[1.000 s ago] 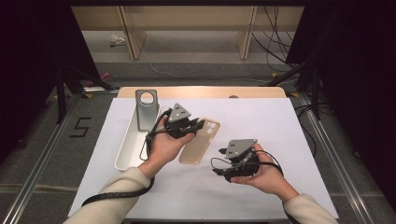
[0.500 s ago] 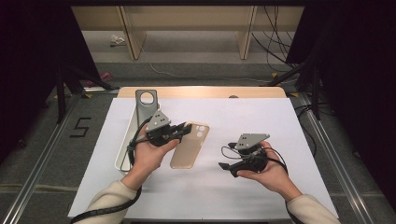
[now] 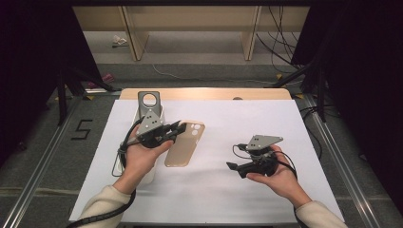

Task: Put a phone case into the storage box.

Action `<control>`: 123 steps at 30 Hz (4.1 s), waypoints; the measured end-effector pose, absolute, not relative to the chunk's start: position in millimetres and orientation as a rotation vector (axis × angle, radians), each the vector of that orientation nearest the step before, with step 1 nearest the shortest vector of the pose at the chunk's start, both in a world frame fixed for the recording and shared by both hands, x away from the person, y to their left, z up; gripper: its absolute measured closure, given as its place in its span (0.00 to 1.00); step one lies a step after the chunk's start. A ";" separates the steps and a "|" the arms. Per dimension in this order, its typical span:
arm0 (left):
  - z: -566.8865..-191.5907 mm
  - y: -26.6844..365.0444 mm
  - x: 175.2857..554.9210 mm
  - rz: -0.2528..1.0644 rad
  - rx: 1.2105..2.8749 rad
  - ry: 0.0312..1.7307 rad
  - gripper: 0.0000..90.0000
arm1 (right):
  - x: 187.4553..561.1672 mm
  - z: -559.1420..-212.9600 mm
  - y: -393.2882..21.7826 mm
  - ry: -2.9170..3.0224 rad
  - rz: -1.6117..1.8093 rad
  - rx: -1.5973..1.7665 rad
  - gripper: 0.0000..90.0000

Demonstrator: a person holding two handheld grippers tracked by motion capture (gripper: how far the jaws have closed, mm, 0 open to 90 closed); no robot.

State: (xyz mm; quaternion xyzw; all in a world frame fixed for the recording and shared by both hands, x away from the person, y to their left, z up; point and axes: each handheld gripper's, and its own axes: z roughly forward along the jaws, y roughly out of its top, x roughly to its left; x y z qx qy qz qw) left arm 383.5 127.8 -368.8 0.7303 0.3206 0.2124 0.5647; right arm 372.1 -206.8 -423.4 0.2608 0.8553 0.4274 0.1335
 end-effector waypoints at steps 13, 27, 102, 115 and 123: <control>-358.3 132.1 381.0 0.525 1.717 0.738 0.89 | 371.6 -418.8 -223.1 2.385 1.276 0.850 0.23; -346.8 144.8 381.5 0.542 1.690 0.748 0.89 | 369.5 -418.5 -230.5 2.369 1.268 0.865 0.23; -322.2 216.8 392.4 0.696 1.582 0.852 0.89 | 359.9 -414.6 -255.5 2.305 1.297 0.935 0.20; -328.4 221.8 397.2 0.684 1.592 0.823 0.89 | 360.1 -414.8 -255.2 2.303 1.301 0.937 0.20; -330.2 226.5 400.6 0.686 1.583 0.816 0.89 | 360.3 -415.1 -255.0 2.304 1.300 0.939 0.20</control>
